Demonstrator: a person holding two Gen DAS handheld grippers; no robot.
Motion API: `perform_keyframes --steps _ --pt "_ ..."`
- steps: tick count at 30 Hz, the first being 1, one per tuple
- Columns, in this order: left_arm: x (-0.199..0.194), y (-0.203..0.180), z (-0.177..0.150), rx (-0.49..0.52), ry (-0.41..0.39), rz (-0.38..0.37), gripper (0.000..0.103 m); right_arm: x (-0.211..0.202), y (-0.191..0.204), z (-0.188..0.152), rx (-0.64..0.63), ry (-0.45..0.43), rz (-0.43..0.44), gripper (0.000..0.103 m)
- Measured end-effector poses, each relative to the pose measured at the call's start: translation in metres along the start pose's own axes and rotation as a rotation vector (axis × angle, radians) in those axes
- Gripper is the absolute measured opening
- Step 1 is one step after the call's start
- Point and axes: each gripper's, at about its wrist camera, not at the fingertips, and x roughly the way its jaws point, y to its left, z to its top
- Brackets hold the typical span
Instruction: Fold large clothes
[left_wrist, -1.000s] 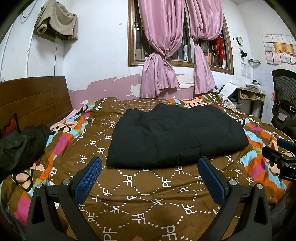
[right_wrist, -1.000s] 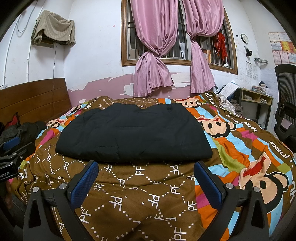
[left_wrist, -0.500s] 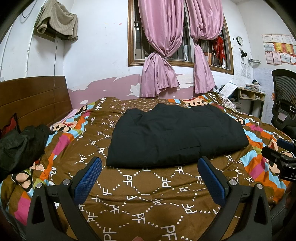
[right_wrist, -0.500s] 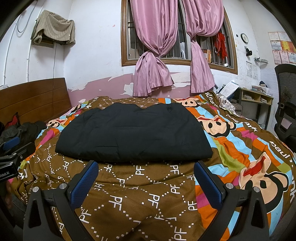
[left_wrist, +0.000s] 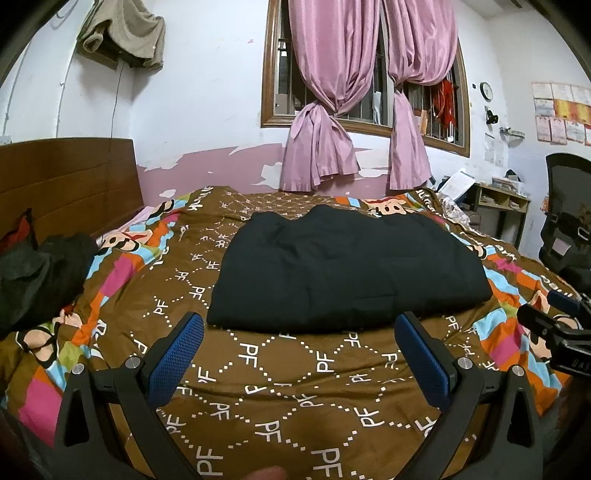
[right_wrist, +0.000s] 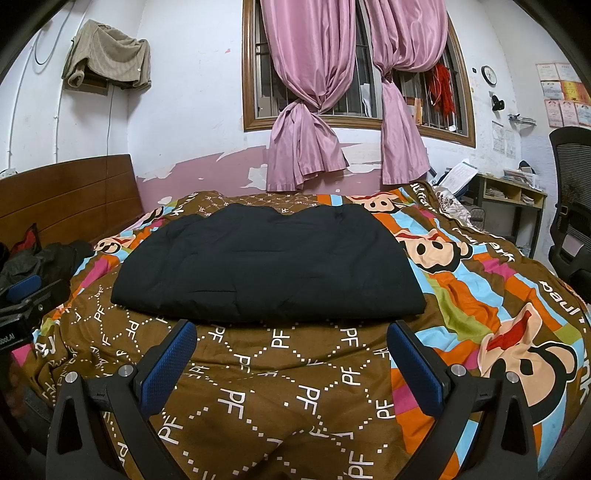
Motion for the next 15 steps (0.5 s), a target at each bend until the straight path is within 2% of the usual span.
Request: perform_keyframes --steps 15 --pt "0.0069 0.0012 -0.0071 0.037 0.018 -0.007 0.101 -0.0002 0.0014 0.0004 0.0 0.003 -0.001 0.103"
